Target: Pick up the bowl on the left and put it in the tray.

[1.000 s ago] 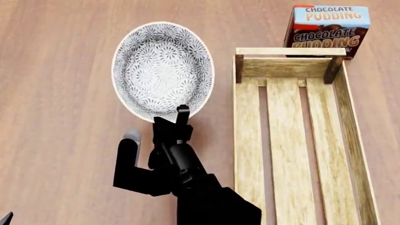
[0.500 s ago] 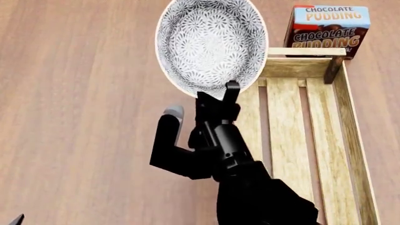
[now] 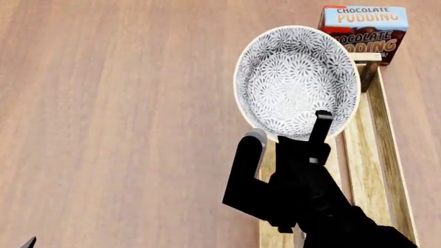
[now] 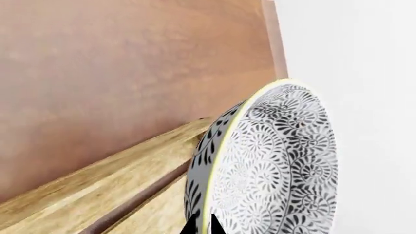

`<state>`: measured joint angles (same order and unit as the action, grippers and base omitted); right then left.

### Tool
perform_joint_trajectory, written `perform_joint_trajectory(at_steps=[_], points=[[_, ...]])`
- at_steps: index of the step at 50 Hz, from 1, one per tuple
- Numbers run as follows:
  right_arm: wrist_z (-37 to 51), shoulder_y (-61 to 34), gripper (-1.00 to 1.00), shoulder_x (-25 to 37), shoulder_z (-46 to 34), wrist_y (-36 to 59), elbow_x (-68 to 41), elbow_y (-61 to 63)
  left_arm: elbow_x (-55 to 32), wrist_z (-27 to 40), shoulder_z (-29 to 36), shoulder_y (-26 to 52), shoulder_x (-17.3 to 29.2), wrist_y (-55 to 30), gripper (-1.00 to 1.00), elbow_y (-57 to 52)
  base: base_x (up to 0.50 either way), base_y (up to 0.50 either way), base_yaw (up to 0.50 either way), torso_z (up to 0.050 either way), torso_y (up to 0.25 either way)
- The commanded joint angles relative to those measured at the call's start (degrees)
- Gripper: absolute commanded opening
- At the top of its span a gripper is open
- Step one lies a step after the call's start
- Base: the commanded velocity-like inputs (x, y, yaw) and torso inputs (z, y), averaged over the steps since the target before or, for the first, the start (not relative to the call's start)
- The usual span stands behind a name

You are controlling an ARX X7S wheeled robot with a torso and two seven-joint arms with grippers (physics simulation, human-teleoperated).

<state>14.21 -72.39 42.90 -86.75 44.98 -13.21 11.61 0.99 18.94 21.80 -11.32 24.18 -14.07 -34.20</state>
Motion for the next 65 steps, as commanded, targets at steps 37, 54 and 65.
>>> perform_joint_trajectory(at_steps=[37,54,65], points=[[-7.3,2.9,-1.00,8.9,-2.4,5.7,-0.3,7.1,0.1,-1.3,0.2,0.7,-1.0,-1.0,1.00,-0.4,0.00,0.00,0.00,0.000,0.000],[-8.1,3.8,-1.00,6.5,-2.7,3.5,-0.2,2.2,-0.1,-1.1,0.2,0.9,-0.8,-0.9,1.00,-0.4,0.00,0.00,0.00,0.000,-0.007],[-11.6,4.0,-1.00,6.8,-2.3,2.0,-2.9,0.9,0.3,-0.9,0.8,1.1,-0.8,-1.5,1.00,-0.8,0.00,0.00,0.00,0.000,-0.011]])
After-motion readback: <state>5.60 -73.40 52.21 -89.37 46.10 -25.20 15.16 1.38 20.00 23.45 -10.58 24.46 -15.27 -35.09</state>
